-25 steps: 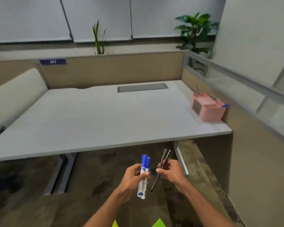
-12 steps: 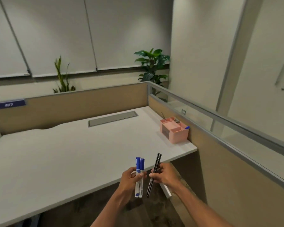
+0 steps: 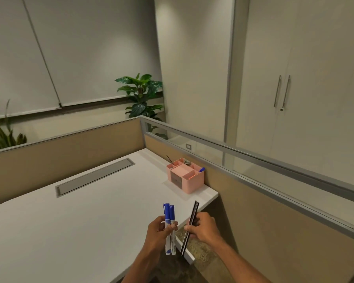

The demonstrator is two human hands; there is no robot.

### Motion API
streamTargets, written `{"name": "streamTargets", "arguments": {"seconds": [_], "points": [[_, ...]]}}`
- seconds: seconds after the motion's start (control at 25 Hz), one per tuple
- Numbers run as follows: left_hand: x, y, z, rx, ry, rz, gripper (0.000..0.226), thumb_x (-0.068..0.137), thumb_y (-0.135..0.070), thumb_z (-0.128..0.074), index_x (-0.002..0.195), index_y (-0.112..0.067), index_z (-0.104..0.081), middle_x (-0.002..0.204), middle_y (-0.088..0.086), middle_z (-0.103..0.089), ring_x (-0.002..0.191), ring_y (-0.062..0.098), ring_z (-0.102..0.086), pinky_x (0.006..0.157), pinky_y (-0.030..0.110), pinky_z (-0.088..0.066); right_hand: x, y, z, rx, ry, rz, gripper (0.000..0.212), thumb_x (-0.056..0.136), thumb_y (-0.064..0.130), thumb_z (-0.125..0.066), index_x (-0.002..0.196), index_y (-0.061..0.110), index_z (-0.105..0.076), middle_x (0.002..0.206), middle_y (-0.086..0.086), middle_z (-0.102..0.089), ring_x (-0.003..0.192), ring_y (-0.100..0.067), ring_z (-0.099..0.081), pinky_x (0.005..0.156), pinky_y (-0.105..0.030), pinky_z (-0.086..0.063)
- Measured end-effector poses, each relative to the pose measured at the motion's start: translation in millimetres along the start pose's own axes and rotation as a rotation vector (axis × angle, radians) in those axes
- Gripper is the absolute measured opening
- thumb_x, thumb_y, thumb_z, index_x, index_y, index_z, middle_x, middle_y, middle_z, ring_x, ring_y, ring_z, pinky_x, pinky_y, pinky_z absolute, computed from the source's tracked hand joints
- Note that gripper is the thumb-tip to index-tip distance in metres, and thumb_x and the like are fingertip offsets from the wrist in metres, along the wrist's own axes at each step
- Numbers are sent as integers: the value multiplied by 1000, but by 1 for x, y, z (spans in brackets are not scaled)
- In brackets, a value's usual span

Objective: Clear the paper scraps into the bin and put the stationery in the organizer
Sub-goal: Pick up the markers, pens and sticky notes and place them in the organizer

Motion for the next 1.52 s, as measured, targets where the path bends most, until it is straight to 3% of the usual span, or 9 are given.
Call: {"name": "streamTargets", "arguments": {"seconds": [0.2,0.6,0.84,1.0,1.08,1.24,1.4,1.52], "points": [[59,-8,-23,-42,29,25,19,89,-12,-61,107,-11,-56,104,10,-70,87,22,-68,83,39,-48,59,-10,22,-6,-94,-41,21,79,10,-74,98,13,-65,105,-10,-68,87,-18,-70,75,-34,-62],[240,-51,-77,-5,-37,-2,17,91,-19,-60,107,-18,-56,103,6,-69,96,22,-65,82,34,-48,250,19,65,-51,-122,-5,36,82,10,-71,115,8,-58,117,-11,-66,105,-26,-67,90,-42,-57],[320,-67,-84,-87,-210,4,22,92,-9,-57,112,-18,-55,102,3,-68,93,20,-66,88,39,-49,343,74,76,-107,-102,146,27,83,16,-70,108,6,-63,101,-6,-71,90,-17,-67,69,-23,-57],[351,-59,-75,-82,-274,51,23,90,-12,-60,111,-20,-54,111,8,-66,102,27,-65,89,39,-48,391,98,65,-157,-88,202,25,86,15,-66,108,5,-60,109,-11,-64,88,-14,-61,59,-9,-44],[362,-57,-67,-79,-306,77,23,89,-14,-62,111,-18,-54,113,8,-65,103,27,-63,88,37,-47,411,105,57,-151,-95,216,27,88,14,-64,113,5,-58,118,-15,-57,92,-17,-62,67,-14,-51],[385,-60,-51,-70,-340,73,22,90,-18,-61,110,-17,-53,110,6,-62,100,24,-59,85,36,-47,442,115,34,-142,-43,217,34,88,12,-64,119,3,-58,122,-17,-62,109,-31,-65,90,-41,-55],[406,-55,-39,-73,-355,60,20,89,-18,-62,107,-19,-54,109,7,-64,101,27,-62,85,37,-49,472,106,10,-183,26,193,35,86,13,-65,119,3,-59,121,-17,-65,111,-30,-65,93,-42,-54],[412,-47,-37,-67,-352,67,19,89,-18,-62,106,-20,-54,102,2,-63,92,18,-62,80,34,-49,486,93,-7,-262,89,160,36,88,14,-64,122,7,-57,122,-13,-65,112,-29,-64,92,-39,-53]]}}
Point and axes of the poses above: each hand's wrist, its own x-axis towards the middle knuckle, its own z-axis out of the back of the hand, y = z × x, the point moved 4 cm from there along x, towards the middle knuckle
